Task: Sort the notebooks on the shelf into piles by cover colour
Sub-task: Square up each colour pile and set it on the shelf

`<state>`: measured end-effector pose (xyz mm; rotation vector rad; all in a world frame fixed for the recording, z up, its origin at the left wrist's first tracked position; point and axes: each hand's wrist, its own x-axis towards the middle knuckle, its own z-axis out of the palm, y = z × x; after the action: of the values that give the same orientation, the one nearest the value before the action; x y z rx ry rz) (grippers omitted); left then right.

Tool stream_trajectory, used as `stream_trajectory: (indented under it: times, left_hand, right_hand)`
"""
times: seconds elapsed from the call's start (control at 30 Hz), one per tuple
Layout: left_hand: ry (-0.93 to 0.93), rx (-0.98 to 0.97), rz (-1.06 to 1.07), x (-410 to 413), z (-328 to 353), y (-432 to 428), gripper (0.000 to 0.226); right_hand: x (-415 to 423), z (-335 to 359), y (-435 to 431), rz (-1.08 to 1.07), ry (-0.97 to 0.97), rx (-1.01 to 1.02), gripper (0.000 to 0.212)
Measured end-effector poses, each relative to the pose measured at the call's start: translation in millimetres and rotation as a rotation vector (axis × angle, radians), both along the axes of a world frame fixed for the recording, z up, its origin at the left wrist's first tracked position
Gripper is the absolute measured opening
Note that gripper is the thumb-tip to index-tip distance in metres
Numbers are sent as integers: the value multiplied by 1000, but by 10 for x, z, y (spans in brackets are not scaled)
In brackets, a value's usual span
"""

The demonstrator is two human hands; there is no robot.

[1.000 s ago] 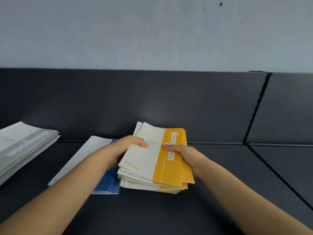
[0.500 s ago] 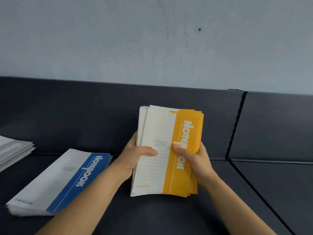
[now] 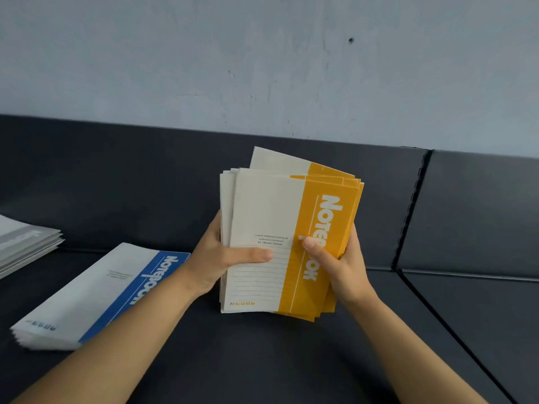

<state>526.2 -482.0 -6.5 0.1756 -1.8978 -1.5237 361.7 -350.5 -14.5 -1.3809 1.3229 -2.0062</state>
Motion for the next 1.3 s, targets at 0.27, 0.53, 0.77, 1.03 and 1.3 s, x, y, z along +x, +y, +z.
stream_trajectory:
  times: [0.27,0.53,0.77,1.03,1.3]
  left_hand:
    - [96,135,-34,-33,12,48,97]
    - [158,91,4,-124,-49,91,83]
    - [32,46,-2,-9,69,23,90]
    - [-6,143,-39,-84,15,119,114]
    - [-184,72,51,-48,-82,-62,98]
  right_hand:
    - [-21,68,3,92,-72,37,99]
    - [96,-13,-95,-76,2,-56,61]
    - [18,69,-44,-14,2,-1,75]
    - [48,31,-58,54,-18,110,108]
    - [107,-45,-50,-22,-20,172,56]
